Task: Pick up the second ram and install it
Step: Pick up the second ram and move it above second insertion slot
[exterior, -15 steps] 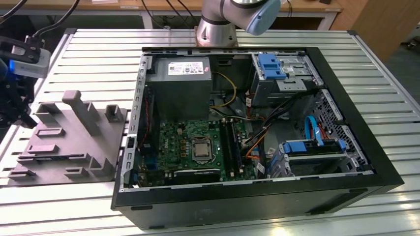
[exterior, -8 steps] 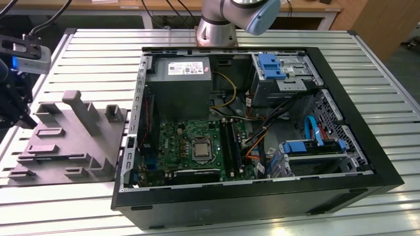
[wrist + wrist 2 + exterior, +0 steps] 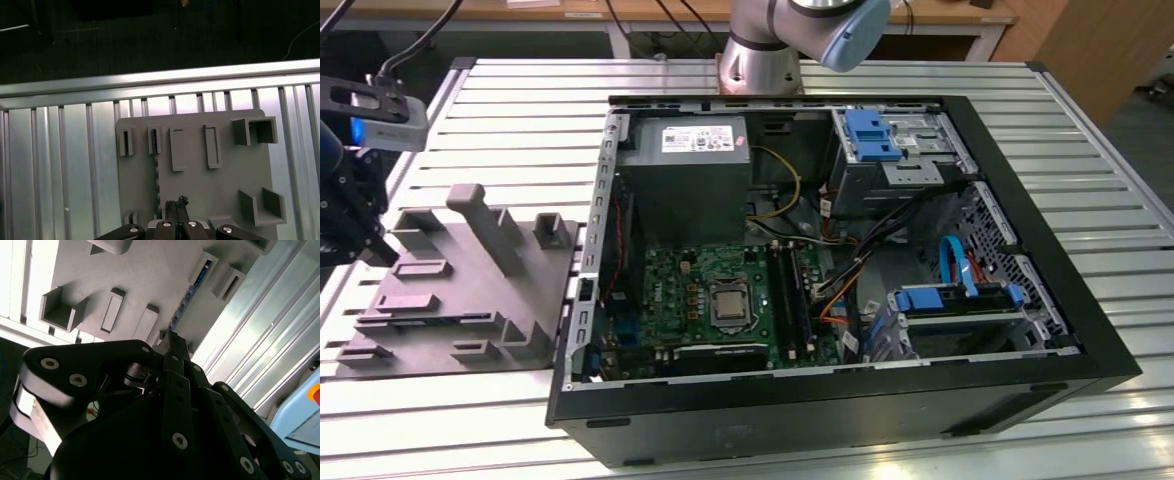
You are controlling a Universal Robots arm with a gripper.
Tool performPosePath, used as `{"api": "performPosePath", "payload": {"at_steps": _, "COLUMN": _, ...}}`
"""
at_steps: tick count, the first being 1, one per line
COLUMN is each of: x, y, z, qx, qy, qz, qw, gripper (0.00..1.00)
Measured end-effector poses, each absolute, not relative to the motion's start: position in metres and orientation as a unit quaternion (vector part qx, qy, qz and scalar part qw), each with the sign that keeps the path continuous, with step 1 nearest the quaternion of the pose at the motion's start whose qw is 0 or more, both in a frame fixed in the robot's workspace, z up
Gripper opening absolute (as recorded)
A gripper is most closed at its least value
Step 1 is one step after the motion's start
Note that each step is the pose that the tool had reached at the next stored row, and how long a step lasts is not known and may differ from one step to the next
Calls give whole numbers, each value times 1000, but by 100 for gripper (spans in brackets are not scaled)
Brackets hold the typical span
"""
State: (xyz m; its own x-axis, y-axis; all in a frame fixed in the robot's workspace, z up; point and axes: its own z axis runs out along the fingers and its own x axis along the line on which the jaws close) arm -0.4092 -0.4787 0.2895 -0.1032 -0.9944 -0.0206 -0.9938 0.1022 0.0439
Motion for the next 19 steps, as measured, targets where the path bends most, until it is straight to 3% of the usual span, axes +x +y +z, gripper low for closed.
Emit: {"api": "performPosePath", "payload": {"at_steps": 19, "x": -413, "y": -483, "z": 267, "qx": 670, "qy": -742, "qz": -23, "qw": 7, "gripper": 10}}
